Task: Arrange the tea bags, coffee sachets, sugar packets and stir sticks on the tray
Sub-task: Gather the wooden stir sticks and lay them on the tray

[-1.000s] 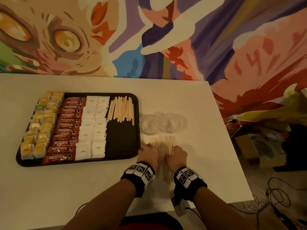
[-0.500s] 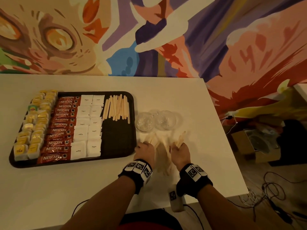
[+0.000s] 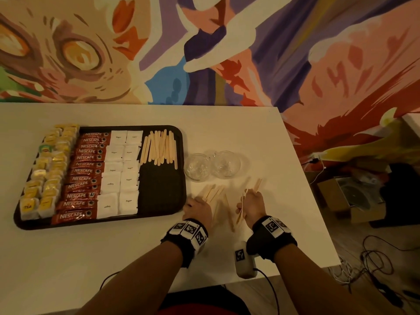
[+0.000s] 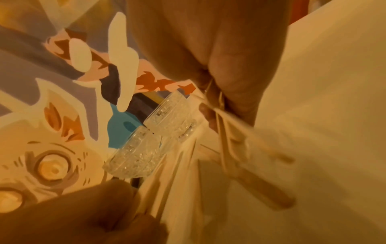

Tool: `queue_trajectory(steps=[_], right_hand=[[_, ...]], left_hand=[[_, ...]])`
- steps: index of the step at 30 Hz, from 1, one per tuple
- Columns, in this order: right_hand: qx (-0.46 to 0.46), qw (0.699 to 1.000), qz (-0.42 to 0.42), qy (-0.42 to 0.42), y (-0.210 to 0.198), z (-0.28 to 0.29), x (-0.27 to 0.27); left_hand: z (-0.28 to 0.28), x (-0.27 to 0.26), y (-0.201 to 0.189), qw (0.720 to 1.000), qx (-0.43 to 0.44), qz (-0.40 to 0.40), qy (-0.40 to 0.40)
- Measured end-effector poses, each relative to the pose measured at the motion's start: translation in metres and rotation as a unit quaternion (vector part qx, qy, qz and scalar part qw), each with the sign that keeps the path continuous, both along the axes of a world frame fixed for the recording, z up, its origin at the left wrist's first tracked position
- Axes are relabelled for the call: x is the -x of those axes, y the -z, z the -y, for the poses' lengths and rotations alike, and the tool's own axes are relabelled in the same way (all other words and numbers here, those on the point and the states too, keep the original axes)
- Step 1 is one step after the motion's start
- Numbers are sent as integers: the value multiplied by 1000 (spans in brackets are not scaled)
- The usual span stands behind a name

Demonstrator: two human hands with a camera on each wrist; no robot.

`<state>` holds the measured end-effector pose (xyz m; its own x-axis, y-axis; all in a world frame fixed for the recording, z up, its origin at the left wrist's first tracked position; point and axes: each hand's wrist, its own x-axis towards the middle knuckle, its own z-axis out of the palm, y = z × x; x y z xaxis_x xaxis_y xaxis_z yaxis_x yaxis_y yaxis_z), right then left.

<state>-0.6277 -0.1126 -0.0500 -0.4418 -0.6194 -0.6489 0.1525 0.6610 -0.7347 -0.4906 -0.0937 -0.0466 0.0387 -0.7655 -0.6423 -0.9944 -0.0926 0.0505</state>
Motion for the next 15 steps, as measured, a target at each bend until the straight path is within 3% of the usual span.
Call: queue_trajectory(steps=[4,8,10,15], right_hand=[[22,996,76,50,-4,5,-2],[10,988,142,53,-7,3,-3],[10,994,109,15,-4,1,-2],[-6,992,-81,-98,9,-5,-2]], left_hand=[[-4,-13,-3,997,2,-64,-36],[-5,-27,-10,969,65,-208,-113],[-3,-30,-14,957,77,-243,-140],[8,-37,-17,943,38,-276,-182]])
